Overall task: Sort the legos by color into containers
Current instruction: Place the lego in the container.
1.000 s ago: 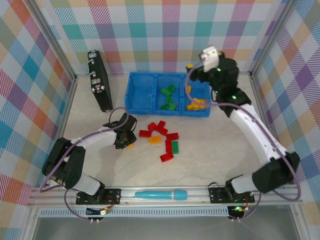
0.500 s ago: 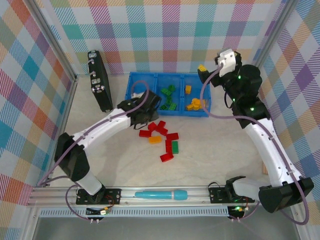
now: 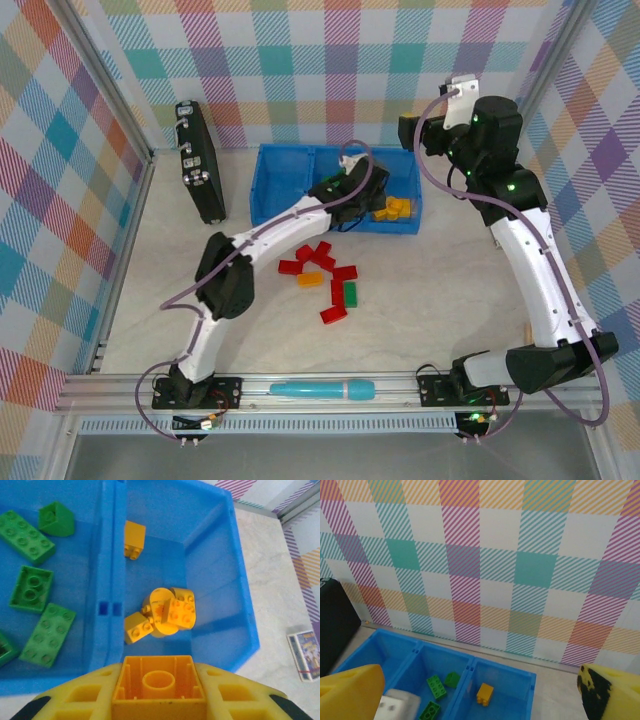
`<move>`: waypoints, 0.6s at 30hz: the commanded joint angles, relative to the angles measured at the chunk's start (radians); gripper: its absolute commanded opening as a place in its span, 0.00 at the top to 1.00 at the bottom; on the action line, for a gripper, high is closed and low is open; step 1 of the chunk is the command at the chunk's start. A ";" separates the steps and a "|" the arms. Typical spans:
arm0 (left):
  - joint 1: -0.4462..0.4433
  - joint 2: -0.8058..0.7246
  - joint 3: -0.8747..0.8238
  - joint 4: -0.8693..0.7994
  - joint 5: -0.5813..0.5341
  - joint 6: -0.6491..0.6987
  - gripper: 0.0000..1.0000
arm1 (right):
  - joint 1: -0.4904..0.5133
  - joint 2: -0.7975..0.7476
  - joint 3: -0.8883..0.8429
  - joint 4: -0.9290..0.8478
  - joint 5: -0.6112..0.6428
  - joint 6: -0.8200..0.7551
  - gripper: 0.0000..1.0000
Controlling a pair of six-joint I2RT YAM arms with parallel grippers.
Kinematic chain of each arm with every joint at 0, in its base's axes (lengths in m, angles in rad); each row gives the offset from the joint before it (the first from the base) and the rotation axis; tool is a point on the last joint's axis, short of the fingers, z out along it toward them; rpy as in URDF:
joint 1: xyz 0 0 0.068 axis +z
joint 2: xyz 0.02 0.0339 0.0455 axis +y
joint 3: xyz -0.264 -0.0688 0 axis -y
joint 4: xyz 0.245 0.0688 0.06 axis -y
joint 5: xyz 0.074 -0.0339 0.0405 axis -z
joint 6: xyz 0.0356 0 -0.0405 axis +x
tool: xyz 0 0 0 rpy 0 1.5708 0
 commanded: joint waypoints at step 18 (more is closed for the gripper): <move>-0.009 0.291 0.365 0.076 -0.147 0.019 0.60 | -0.002 -0.113 -0.099 0.094 -0.084 0.036 0.01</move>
